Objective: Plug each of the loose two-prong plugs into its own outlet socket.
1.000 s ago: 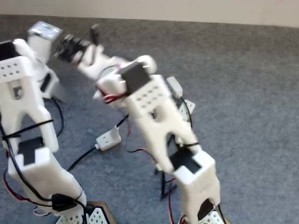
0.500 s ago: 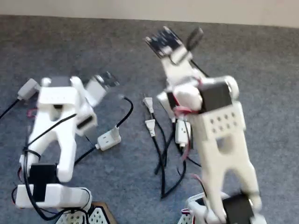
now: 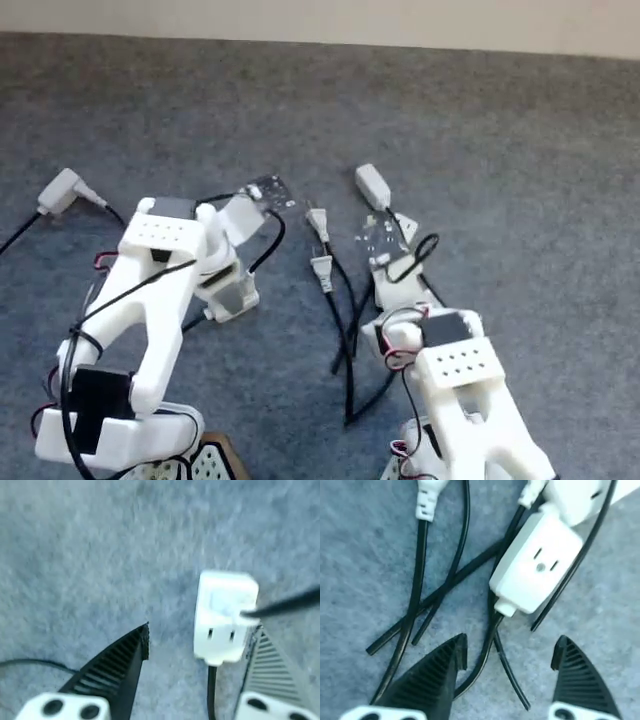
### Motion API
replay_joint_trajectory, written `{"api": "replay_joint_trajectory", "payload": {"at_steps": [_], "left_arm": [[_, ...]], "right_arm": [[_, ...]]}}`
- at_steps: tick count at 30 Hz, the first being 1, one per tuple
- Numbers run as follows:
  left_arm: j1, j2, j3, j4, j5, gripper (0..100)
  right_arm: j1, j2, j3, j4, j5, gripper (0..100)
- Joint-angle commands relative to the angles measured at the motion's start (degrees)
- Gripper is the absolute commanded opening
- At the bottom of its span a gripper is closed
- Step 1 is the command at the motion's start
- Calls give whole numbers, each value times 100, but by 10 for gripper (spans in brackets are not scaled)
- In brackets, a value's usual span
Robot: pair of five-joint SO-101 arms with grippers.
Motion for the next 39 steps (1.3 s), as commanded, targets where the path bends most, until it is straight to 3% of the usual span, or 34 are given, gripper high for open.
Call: {"api": "replay_joint_trajectory", "payload": {"at_steps": [1, 8, 15, 20, 25, 36, 39], "left_arm": [[426, -189, 48, -202, 273, 319], [629, -189, 998, -993, 237, 300], [347, -198, 1068, -1266, 264, 23], [-418, -189, 400, -1248, 369, 12], [-1420, 611, -1314, -1152, 765, 12], [-2114, 4778, -7354, 1345, 1029, 12], [-2211, 5798, -8822, 1916, 1222, 69]], "right_arm": [[57, -382, 295, -391, -97, 263], [57, -804, 646, -585, -105, 263], [57, -910, 752, -593, -281, 263], [57, -910, 769, -593, -273, 263], [57, -910, 769, -593, -281, 263], [57, -892, 778, -602, -290, 263], [57, -910, 778, -602, -299, 263]]}}
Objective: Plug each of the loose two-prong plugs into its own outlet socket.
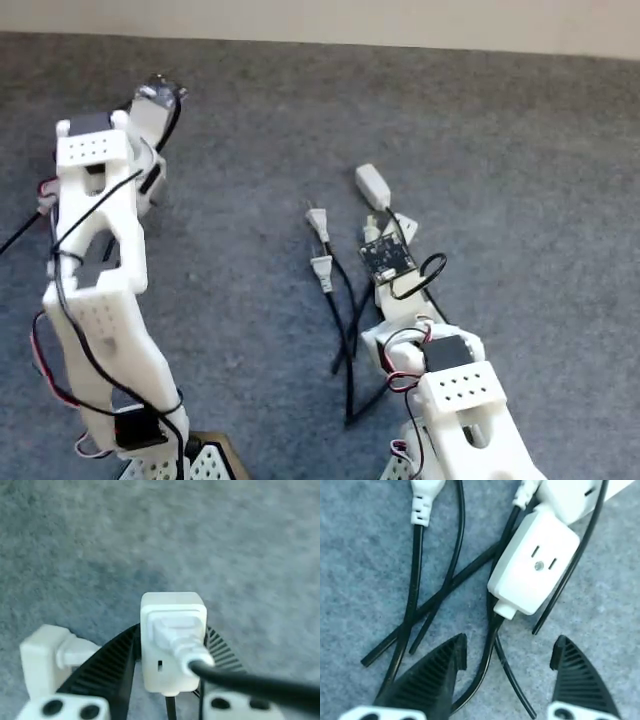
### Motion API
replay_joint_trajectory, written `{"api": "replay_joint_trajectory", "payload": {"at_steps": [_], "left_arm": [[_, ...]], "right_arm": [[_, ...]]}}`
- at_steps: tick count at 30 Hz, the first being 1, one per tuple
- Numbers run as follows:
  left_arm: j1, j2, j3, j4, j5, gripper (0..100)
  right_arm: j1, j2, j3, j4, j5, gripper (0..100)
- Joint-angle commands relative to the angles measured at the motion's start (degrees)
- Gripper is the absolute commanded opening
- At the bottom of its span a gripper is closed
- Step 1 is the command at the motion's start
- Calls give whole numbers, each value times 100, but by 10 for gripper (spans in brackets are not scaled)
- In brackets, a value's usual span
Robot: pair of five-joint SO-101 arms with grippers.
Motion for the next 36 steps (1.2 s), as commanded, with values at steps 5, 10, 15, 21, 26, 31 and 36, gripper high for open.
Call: {"api": "replay_joint_trajectory", "payload": {"at_steps": [5, 10, 15, 21, 26, 31, 36], "left_arm": [[-497, 2492, -4523, 1486, 527, 204], [-532, 3108, -6457, 2523, 519, 235], [-514, 2624, -6220, 2593, 527, 235], [-374, 1886, -5974, 2629, 677, 232], [92, 804, -4857, 2629, 1037, 232], [804, -769, -2949, 2629, 1213, 232], [1648, -1965, -919, 2593, 1169, 232]], "right_arm": [[57, -101, -31, -119, -70, 263], [57, -101, -31, -119, -70, 263], [75, -101, -31, -119, -70, 263], [541, -119, -110, -84, -79, 263], [1297, -585, -365, -66, -352, 263], [1393, -2123, -356, 505, -360, 263], [2141, -3512, 224, 532, -316, 263]]}}
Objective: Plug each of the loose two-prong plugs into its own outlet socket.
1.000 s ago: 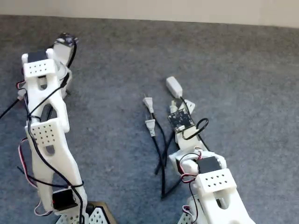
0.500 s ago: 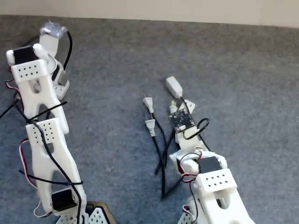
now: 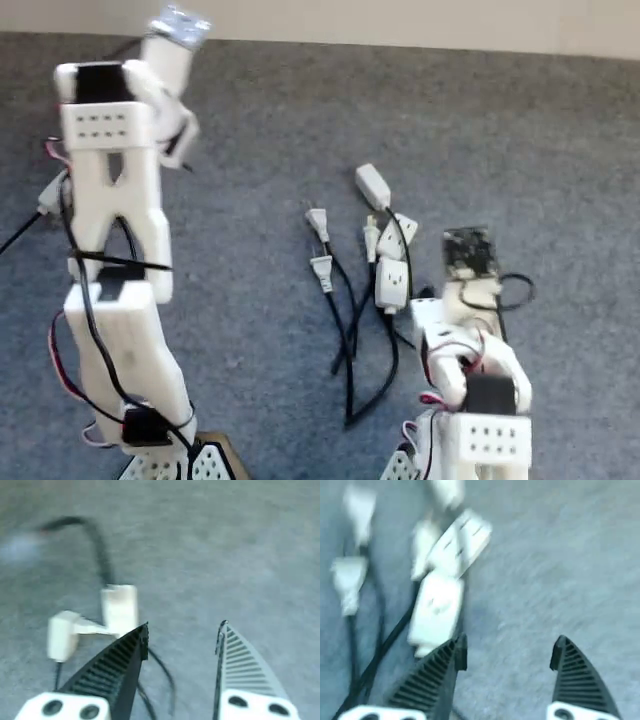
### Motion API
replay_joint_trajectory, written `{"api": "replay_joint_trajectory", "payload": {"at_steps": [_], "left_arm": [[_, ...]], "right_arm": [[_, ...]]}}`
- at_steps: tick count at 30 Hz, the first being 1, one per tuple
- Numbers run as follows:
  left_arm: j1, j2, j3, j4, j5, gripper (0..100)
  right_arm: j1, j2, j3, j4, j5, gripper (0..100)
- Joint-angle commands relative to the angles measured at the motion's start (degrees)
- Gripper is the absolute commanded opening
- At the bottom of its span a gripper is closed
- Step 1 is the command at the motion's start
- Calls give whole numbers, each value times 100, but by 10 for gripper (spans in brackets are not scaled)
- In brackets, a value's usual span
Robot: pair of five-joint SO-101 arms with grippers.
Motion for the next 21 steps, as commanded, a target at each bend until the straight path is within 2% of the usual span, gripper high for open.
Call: {"api": "replay_joint_trajectory", "payload": {"at_steps": [1, 5, 8, 15, 21], "left_arm": [[831, -1244, 1657, -9, 18, 232], [1473, -1411, 2132, -62, -185, 232], [1631, -1367, 2237, -62, 35, 232], [1200, -910, 2237, -387, 1495, 232], [804, -312, 2237, -695, 1495, 232]], "right_arm": [[462, -1156, 312, 40, -9, 263], [426, -1121, 453, 40, 18, 263], [418, -673, 259, 40, 141, 263], [-92, 1341, -760, 4, 132, 263], [-664, 2633, -1622, 4, 114, 263]]}}
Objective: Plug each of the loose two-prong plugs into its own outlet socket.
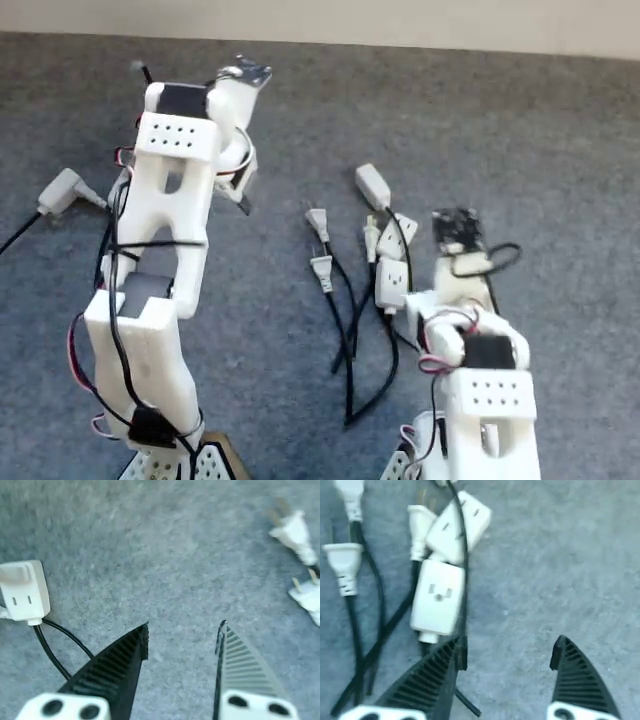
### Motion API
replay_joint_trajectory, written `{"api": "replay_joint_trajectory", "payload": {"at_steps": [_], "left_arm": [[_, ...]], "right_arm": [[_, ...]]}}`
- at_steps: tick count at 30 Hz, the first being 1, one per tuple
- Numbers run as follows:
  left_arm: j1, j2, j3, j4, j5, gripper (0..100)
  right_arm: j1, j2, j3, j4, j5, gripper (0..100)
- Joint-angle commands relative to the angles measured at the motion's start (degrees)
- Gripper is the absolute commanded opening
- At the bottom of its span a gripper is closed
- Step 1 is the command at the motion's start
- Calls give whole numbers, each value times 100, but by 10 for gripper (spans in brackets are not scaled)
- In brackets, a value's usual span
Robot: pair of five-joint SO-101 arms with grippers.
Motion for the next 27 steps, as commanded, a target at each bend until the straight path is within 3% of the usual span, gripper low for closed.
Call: {"api": "replay_joint_trajectory", "payload": {"at_steps": [1, 4, 10, 15, 19, 22, 27], "left_arm": [[-259, 312, 4, -334, -88, 232], [-48, 593, -31, -651, -545, 232], [497, 822, -233, -2145, -1090, 232], [1024, 1191, -251, -3684, -967, 234], [1349, 1402, -259, -4589, -818, 232], [1402, 1490, -259, -4941, -826, 232], [1323, 1490, -251, -4686, -826, 232]], "right_arm": [[-541, 884, -831, -22, 18, 263], [-514, 1305, -1147, -84, -97, 263], [532, 1385, -585, -1130, -185, 263], [295, 1147, 391, -1912, -185, 263], [-48, 866, 760, -1974, -167, 263], [-154, 778, 796, -1974, -158, 263], [-154, 778, 787, -1965, -158, 263]]}}
